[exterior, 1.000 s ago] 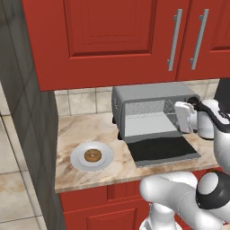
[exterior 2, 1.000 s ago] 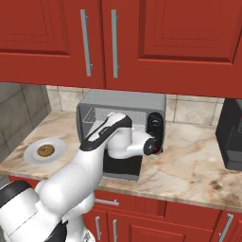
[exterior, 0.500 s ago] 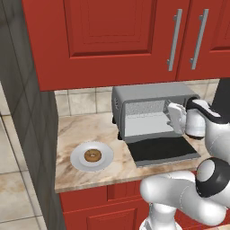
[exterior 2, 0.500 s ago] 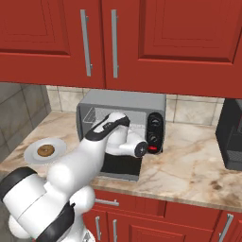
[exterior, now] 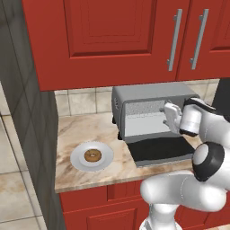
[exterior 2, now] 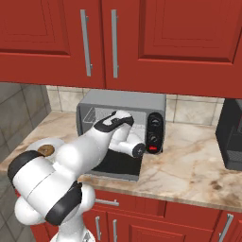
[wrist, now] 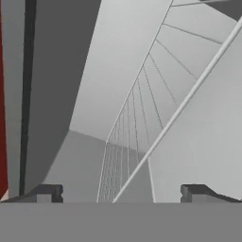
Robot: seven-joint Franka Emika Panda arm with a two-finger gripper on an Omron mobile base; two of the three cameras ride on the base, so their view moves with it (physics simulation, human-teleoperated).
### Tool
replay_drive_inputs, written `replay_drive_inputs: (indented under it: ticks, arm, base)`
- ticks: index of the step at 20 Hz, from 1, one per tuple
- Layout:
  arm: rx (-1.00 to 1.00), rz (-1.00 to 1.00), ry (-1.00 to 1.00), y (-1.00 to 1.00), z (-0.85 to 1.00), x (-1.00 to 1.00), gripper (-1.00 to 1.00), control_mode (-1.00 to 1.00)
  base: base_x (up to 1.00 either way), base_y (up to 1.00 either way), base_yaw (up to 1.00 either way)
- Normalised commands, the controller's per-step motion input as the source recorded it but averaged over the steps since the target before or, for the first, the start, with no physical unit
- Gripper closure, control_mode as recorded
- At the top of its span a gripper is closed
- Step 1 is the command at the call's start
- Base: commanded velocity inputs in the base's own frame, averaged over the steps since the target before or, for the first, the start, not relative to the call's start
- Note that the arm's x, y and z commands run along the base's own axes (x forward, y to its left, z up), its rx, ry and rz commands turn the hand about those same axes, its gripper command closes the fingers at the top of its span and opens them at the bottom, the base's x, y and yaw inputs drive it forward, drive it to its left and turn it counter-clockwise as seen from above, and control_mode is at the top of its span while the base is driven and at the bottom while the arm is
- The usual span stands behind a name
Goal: Pick up the bagel from the plate, place it on the toaster oven rack, close the door, and set the timer.
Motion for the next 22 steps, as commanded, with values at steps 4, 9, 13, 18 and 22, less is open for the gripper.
replay_drive_inputs:
  ticks: [4, 9, 13, 18, 22]
  arm:
    - [0.01, 0.0, -0.08, 0.0, -0.09, 0.24, -1.0, -1.0]
    - [0.0, 0.0, -0.05, 0.0, -0.11, 0.15, -1.0, -1.0]
    - [0.0, 0.0, -0.04, 0.0, 0.0, 0.24, -1.0, -1.0]
    - [0.0, 0.0, -0.02, 0.0, 0.0, 0.31, -1.0, -1.0]
    - [0.0, 0.0, 0.0, 0.0, -0.05, 0.23, -1.0, -1.0]
  base:
    - [0.0, 0.0, 0.0]
    - [0.0, 0.0, 0.0]
    - [0.0, 0.0, 0.0]
    - [0.0, 0.0, 0.0]
    - [0.0, 0.0, 0.0]
